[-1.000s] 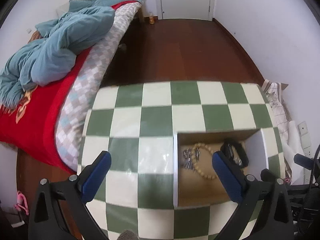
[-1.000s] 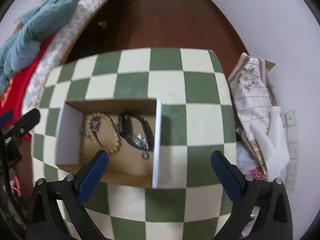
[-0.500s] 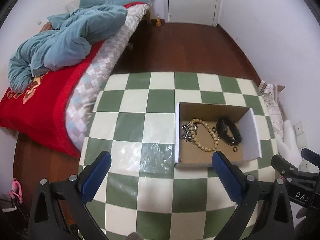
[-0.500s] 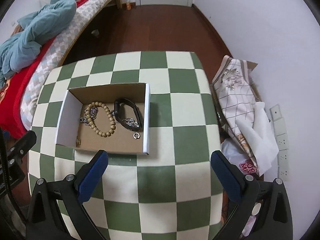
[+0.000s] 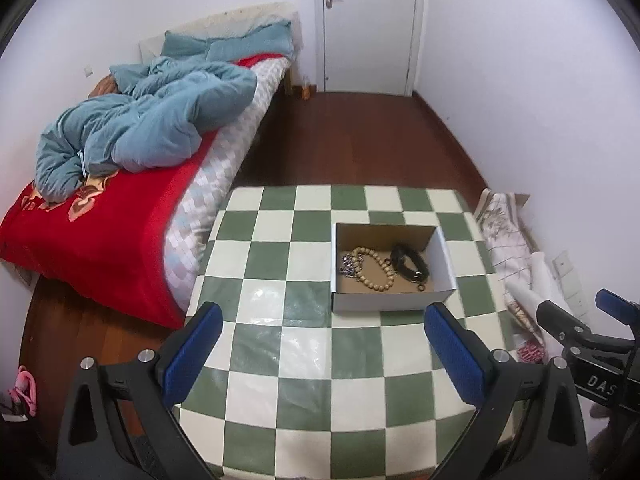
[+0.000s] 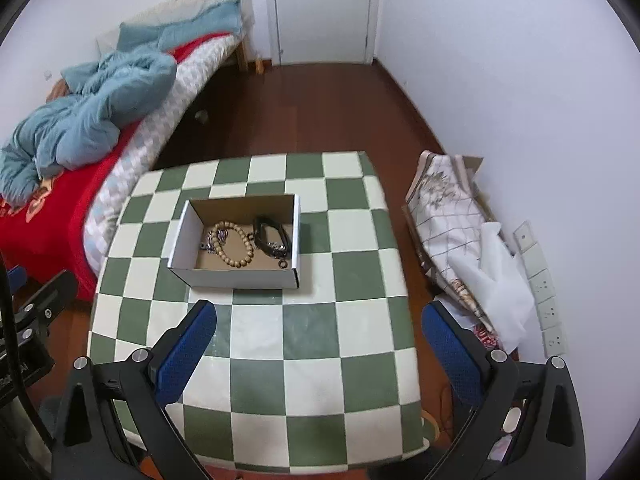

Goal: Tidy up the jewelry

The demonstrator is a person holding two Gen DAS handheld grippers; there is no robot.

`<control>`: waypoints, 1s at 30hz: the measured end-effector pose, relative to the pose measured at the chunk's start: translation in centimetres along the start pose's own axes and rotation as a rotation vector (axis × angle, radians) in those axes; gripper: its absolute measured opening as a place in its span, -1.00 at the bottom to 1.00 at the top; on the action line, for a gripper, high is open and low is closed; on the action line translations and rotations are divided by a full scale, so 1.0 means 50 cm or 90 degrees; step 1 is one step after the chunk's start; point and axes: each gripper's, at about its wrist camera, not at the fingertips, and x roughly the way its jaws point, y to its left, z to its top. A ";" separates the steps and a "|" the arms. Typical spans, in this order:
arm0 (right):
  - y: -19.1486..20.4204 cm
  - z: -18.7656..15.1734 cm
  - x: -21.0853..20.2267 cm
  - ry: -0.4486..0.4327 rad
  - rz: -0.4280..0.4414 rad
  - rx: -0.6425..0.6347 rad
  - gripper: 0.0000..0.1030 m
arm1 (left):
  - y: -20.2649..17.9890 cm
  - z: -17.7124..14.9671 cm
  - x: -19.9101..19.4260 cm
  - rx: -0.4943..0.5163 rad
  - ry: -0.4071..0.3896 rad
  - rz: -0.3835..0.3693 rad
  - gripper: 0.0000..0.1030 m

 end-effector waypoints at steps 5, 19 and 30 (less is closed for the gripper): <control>-0.008 -0.025 -0.087 -0.041 -0.008 0.003 1.00 | -0.006 -0.007 -0.079 0.003 -0.037 -0.002 1.00; -0.013 -0.059 -0.290 -0.133 -0.016 0.003 1.00 | 0.000 -0.025 -0.203 -0.015 -0.089 -0.012 1.00; -0.010 -0.030 -0.301 -0.120 -0.008 -0.002 1.00 | 0.003 0.005 -0.198 -0.017 -0.062 0.006 1.00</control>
